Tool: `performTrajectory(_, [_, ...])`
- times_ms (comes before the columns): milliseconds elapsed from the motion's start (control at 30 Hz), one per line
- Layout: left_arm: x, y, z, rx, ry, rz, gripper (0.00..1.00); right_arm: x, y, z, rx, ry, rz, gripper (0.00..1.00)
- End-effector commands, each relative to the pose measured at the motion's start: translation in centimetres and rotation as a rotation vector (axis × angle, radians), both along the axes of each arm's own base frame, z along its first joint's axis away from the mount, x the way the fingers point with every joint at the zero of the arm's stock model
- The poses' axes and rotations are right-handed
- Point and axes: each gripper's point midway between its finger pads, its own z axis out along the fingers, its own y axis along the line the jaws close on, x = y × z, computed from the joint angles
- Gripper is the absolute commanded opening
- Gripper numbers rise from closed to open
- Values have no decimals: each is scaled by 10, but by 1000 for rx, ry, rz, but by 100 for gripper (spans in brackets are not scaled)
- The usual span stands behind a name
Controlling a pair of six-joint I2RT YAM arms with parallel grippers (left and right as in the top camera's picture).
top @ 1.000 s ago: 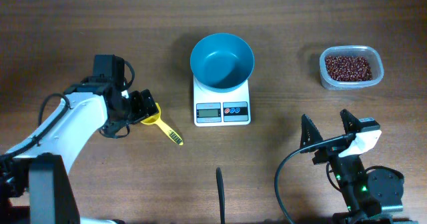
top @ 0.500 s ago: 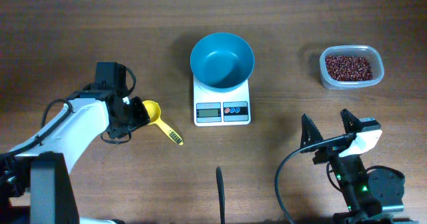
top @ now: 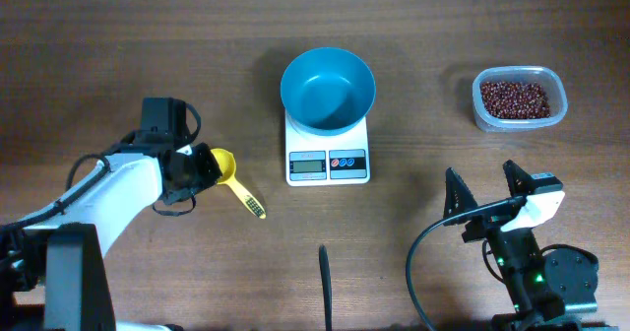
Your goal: Scoop item into bowl and weigh 50g on scale
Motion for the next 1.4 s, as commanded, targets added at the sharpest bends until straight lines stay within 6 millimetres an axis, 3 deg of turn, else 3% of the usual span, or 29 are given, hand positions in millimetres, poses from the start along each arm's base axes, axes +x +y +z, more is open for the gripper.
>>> performTrajectory(0, [-12,2,-12,10,19,1,15,0,0,-3,-8,6,-1,99])
performTrajectory(67, [-16,2,-16,11,27,1,0,0,0,-3,-8,6,-1,99])
performTrajectory(267, [-13,-1,-5,-10,27,-4,0,0,0,-3,-8,6,-1,99])
performTrajectory(400, [-17,-1,45,-10,12,-5,0,0,0,-3,-8,6,-1,99])
performTrajectory(467, [-25,-1,88,-26,-35,35,0,0,0,-3,-8,6,-1,99])
performTrajectory(533, [-42,0,123,-67,-76,140,0,0,0,-3,-8,6,-1,99])
performTrajectory(567, [-64,1,139,-115,-76,269,0,0,0,-3,-8,6,-1,99])
performTrajectory(667, [-131,2,148,-239,56,704,0,0,0,-3,-8,6,-1,99])
performTrajectory(733, [-170,-8,151,-321,162,893,0,0,0,-3,-8,6,-1,99])
performTrajectory(800, [-196,-25,157,-412,235,891,0,0,0,-3,-8,6,-1,99])
performTrajectory(900, [-214,-32,160,-444,275,889,0,0,0,-3,-8,6,-1,99])
performTrajectory(1000, [-212,-37,162,-499,293,978,0,0,0,-3,-8,6,-1,99])
performTrajectory(1200, [-172,-20,169,-497,90,980,0,0,0,-3,-8,6,-1,99])
performTrajectory(1367, [-168,-17,161,-453,135,1029,0,0,1,-3,-6,4,6,99])
